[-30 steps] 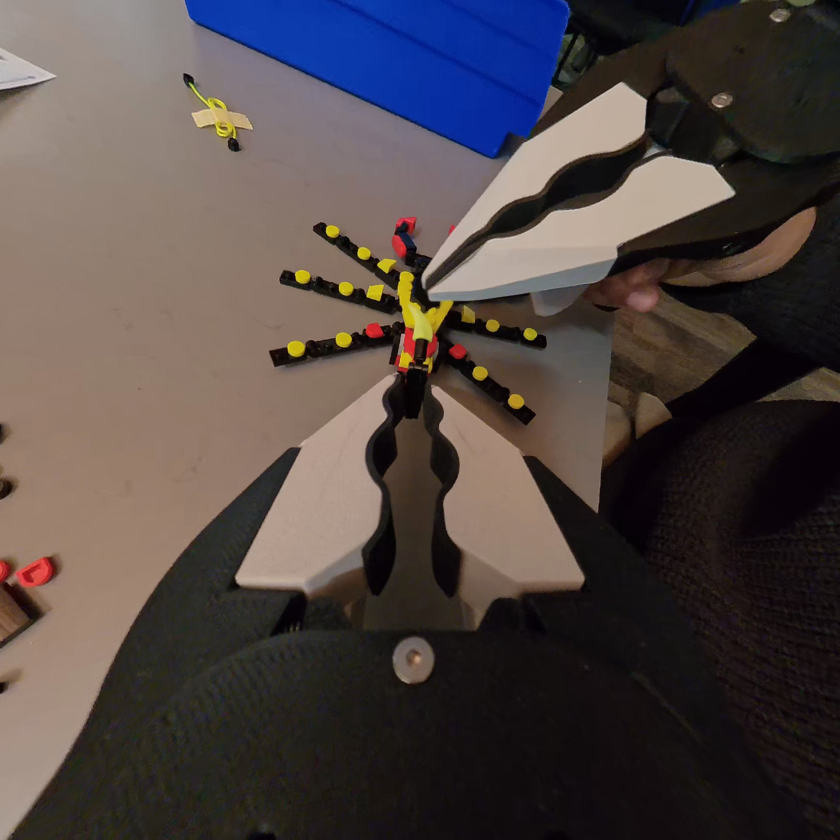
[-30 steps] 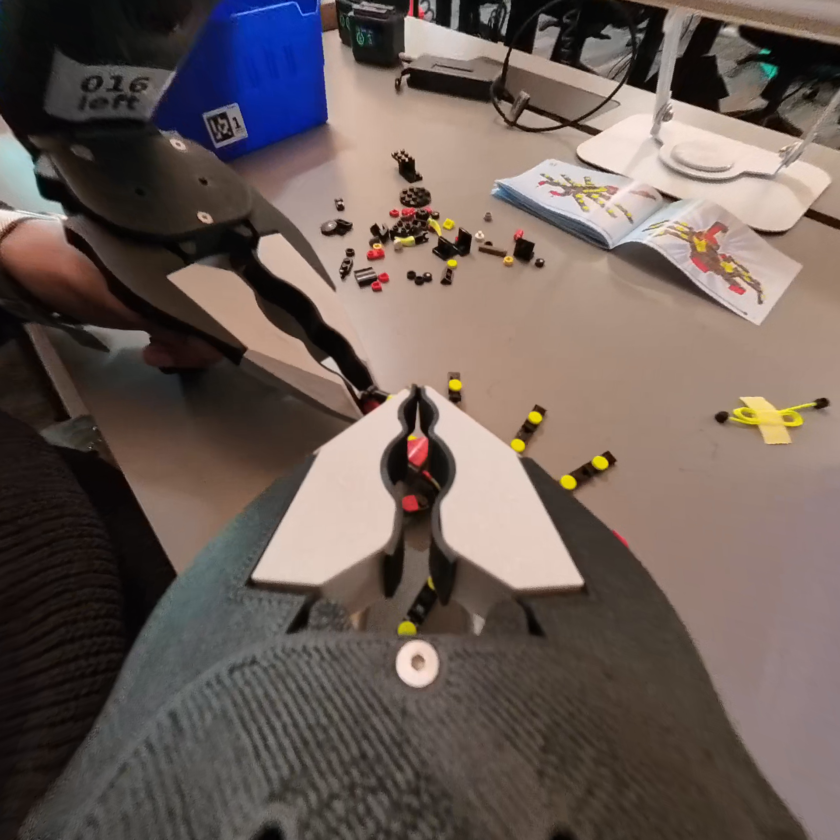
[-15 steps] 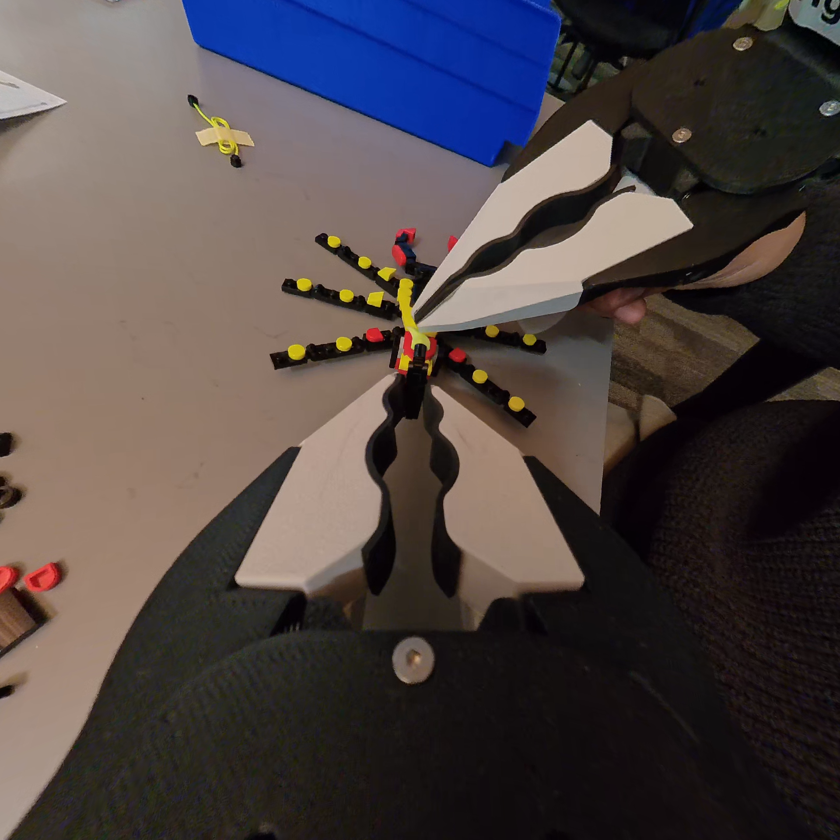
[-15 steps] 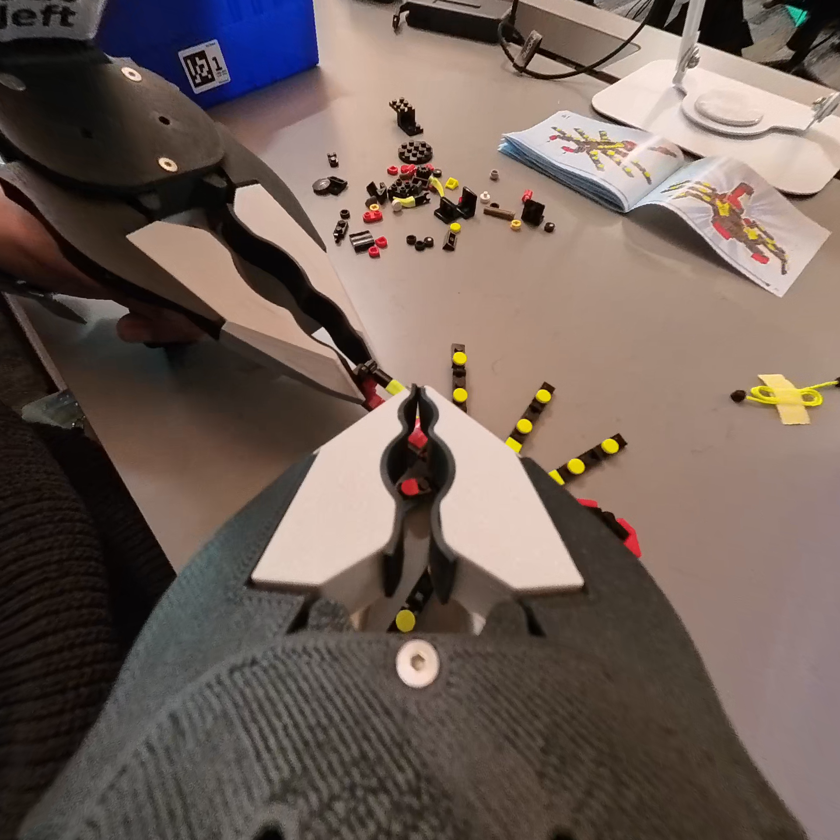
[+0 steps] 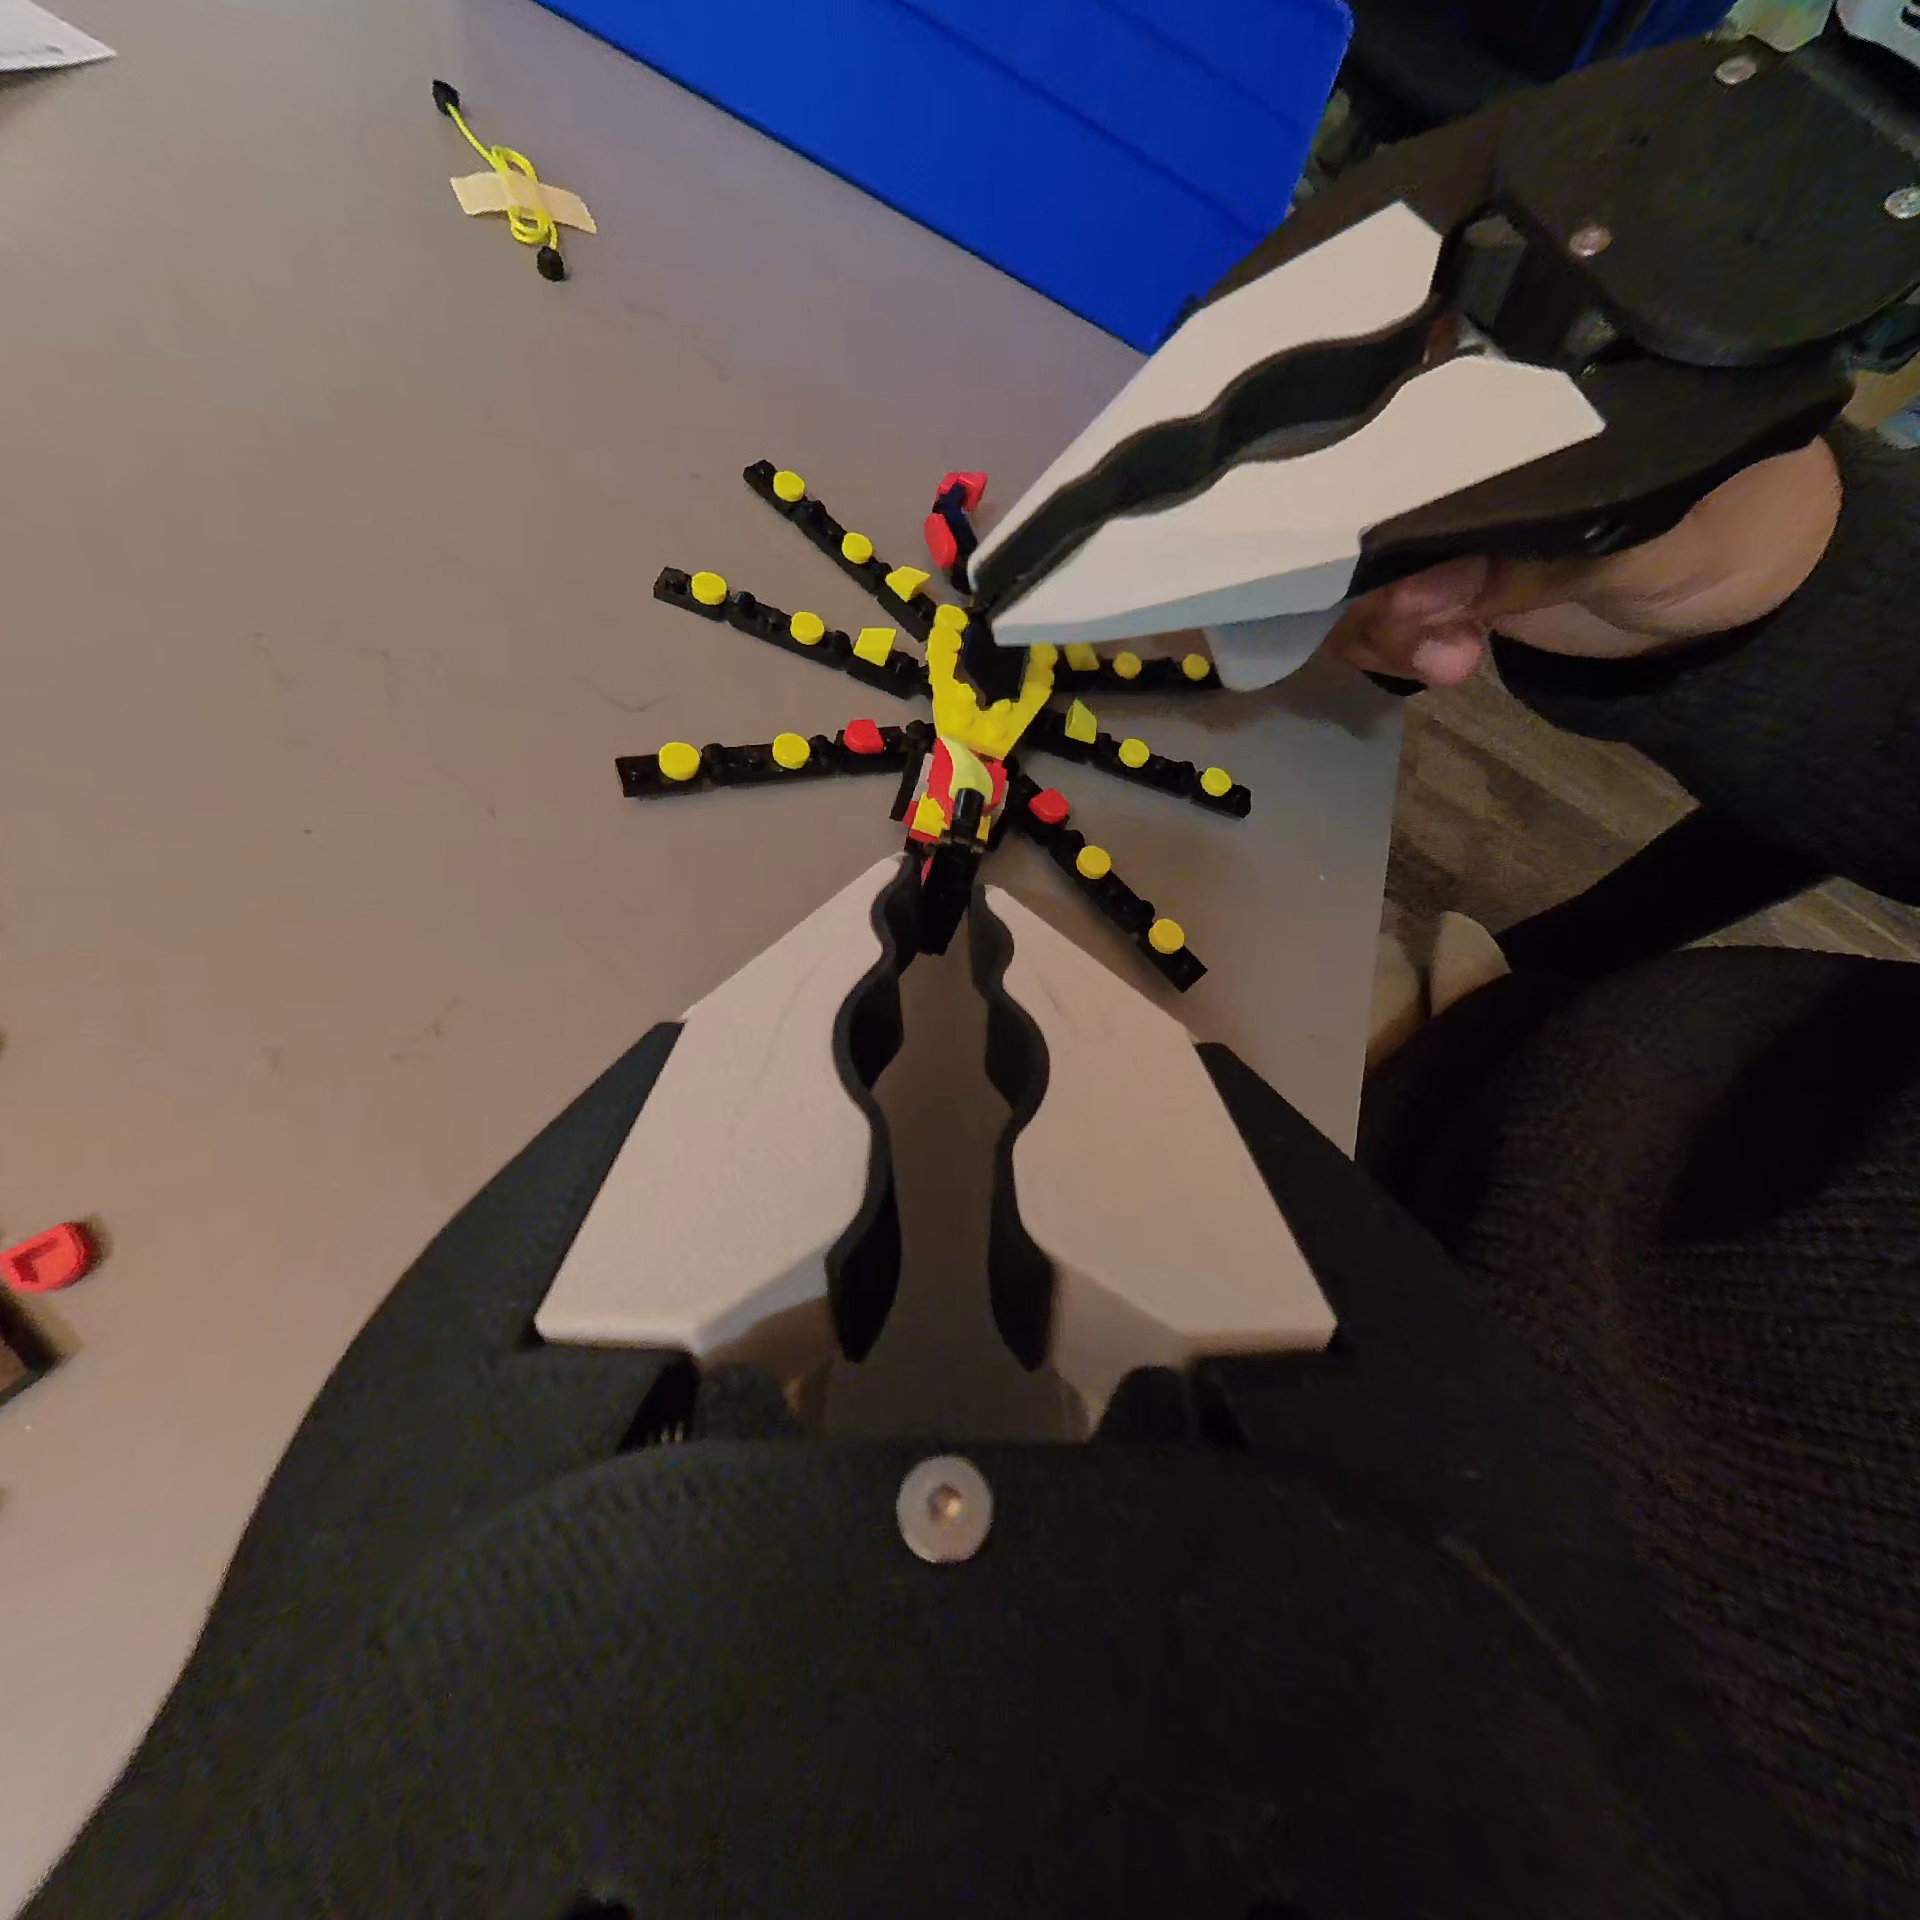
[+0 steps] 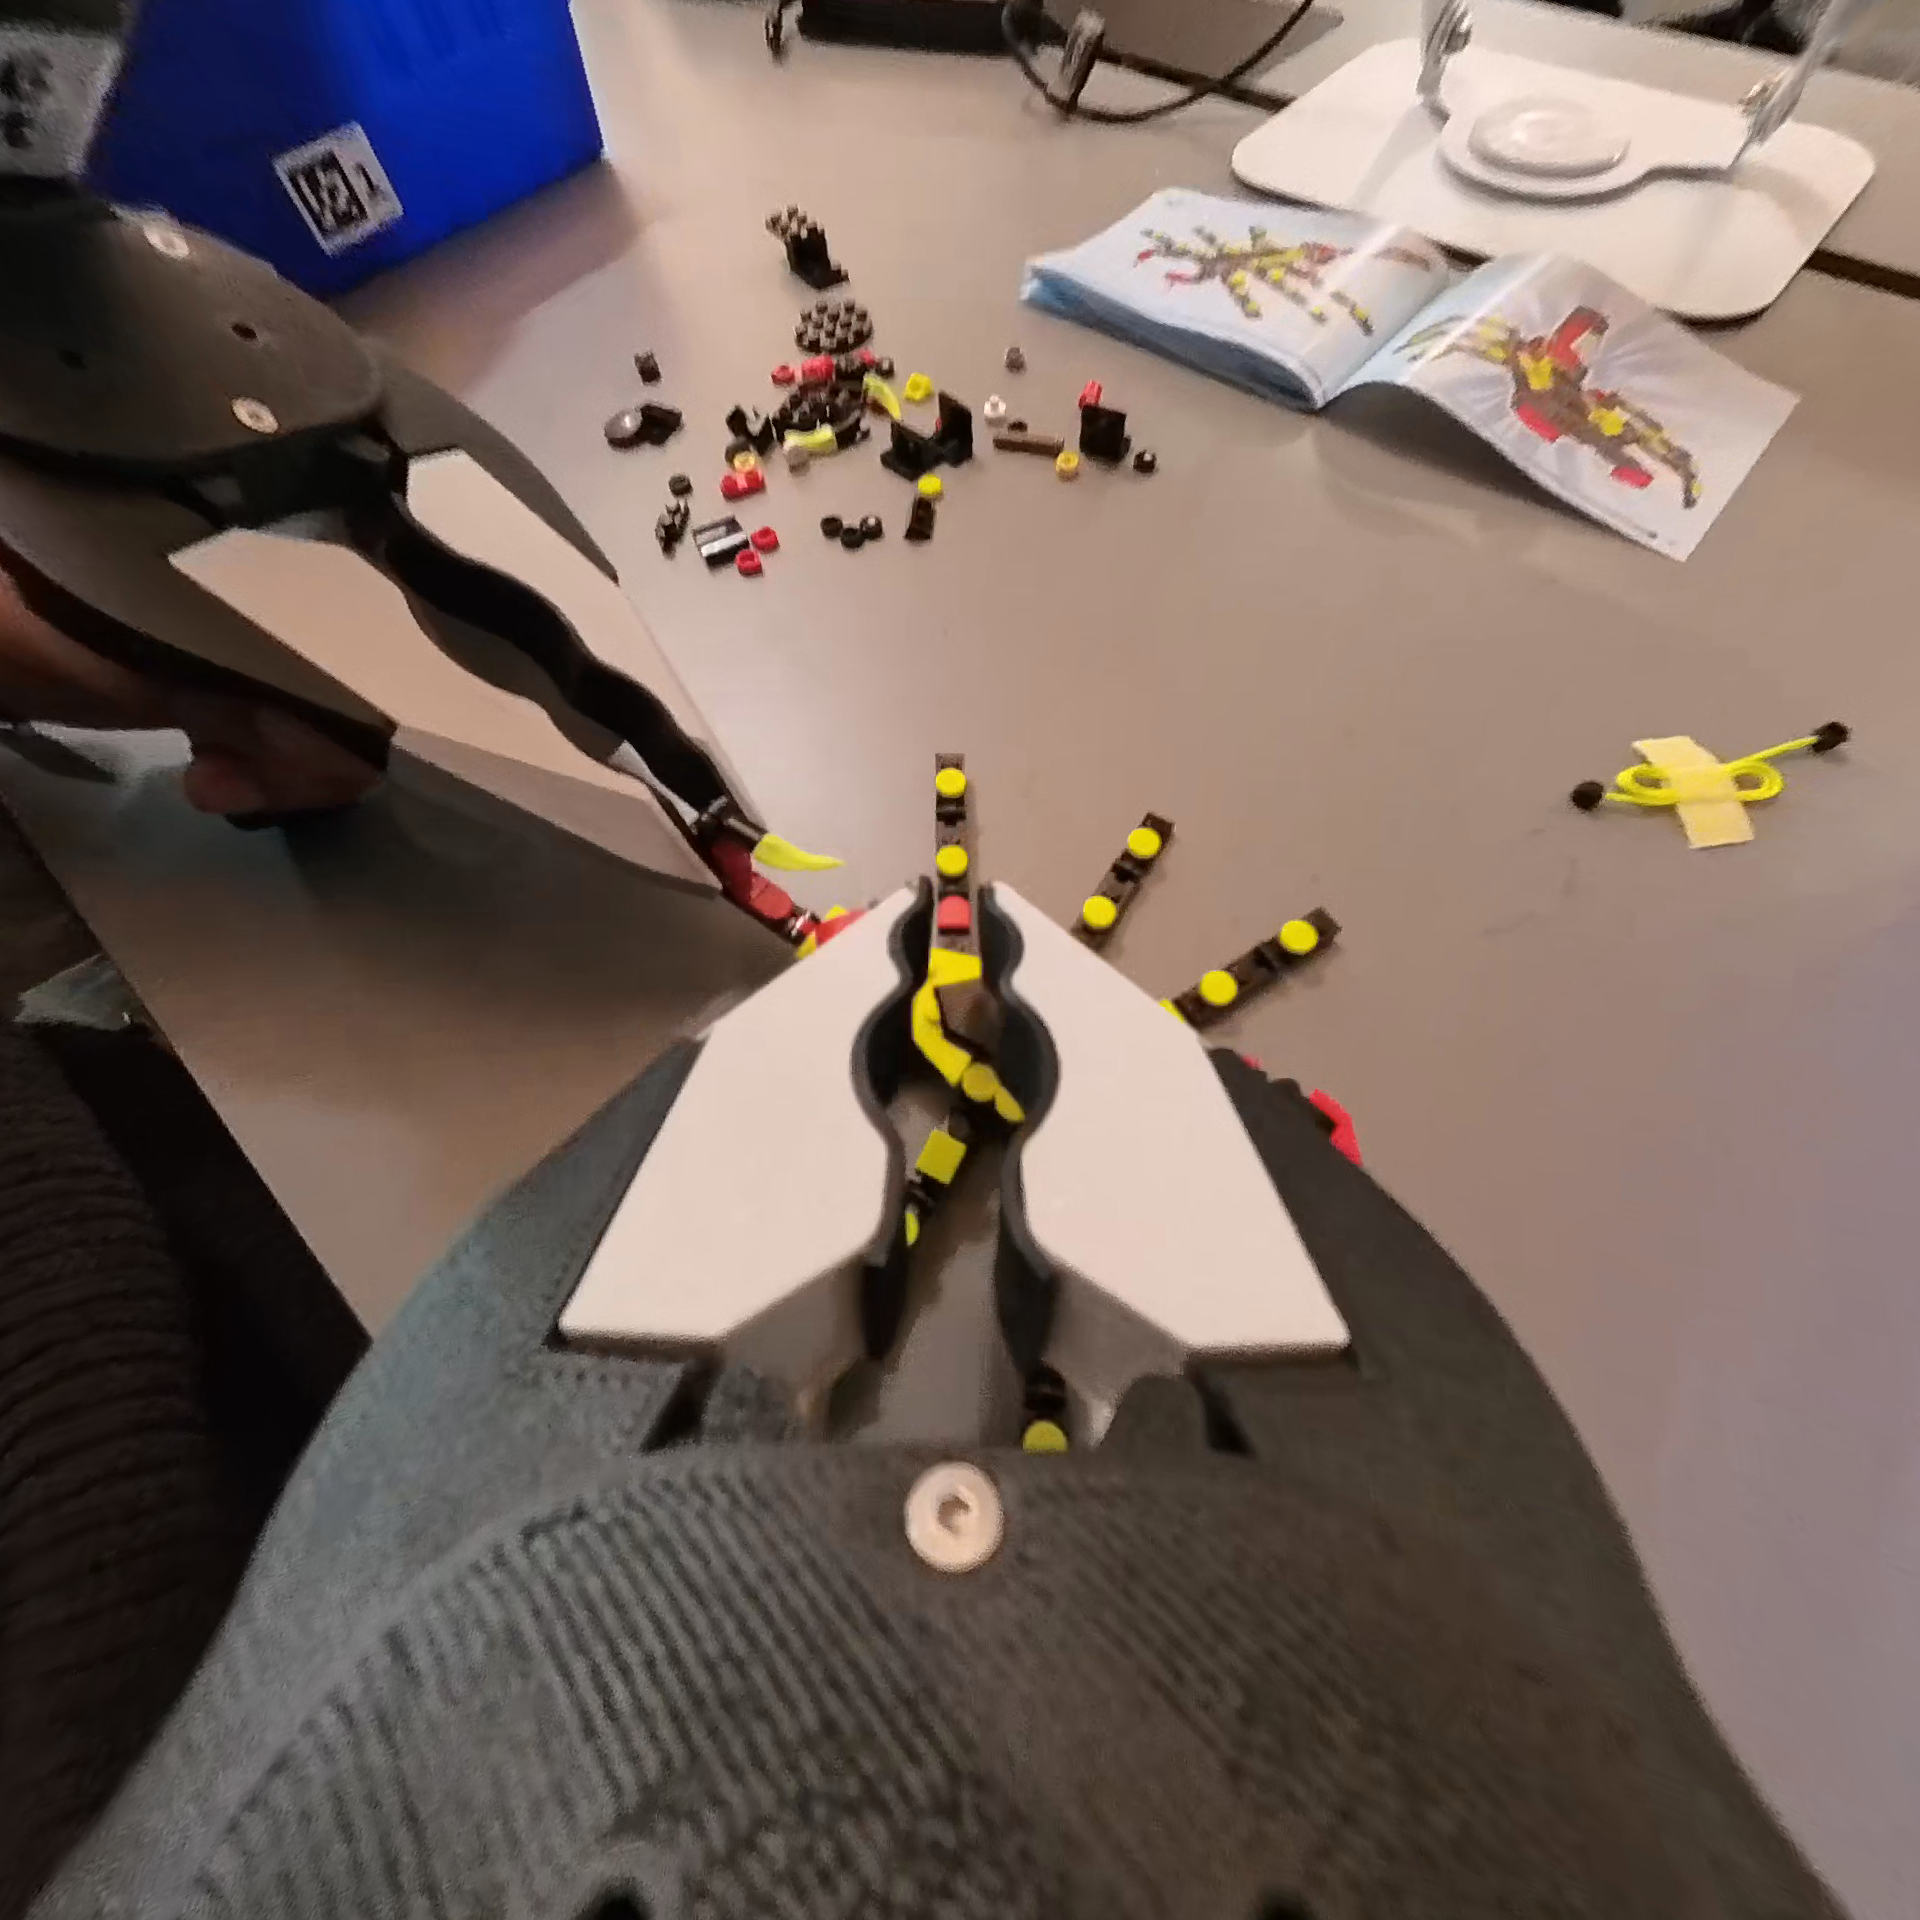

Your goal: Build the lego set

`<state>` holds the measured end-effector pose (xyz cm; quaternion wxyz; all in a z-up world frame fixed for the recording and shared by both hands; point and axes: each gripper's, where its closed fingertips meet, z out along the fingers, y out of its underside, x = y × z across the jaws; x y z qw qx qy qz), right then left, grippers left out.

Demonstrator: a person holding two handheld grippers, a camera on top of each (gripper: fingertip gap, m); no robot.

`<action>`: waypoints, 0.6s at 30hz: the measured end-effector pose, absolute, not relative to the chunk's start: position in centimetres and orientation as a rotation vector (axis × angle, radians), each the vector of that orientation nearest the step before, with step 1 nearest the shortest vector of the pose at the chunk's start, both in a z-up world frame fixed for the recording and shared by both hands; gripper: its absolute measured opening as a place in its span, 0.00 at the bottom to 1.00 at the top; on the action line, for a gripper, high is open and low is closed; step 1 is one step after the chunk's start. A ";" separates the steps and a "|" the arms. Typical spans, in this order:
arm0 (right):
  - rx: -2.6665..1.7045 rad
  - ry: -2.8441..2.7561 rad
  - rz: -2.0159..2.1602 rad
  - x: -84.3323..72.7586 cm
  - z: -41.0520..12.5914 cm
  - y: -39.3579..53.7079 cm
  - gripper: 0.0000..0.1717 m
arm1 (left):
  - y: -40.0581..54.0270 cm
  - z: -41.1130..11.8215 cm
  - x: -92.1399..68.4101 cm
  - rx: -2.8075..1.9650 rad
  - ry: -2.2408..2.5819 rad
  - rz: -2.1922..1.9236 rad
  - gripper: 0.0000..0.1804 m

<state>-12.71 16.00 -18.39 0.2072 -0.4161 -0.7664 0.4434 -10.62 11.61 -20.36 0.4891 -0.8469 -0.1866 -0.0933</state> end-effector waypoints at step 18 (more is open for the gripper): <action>-1.064 -2.316 1.129 -11.1 -21.0 14.0 0.04 | 11.3 -21.2 -10.1 -2.098 -0.475 -0.288 0.04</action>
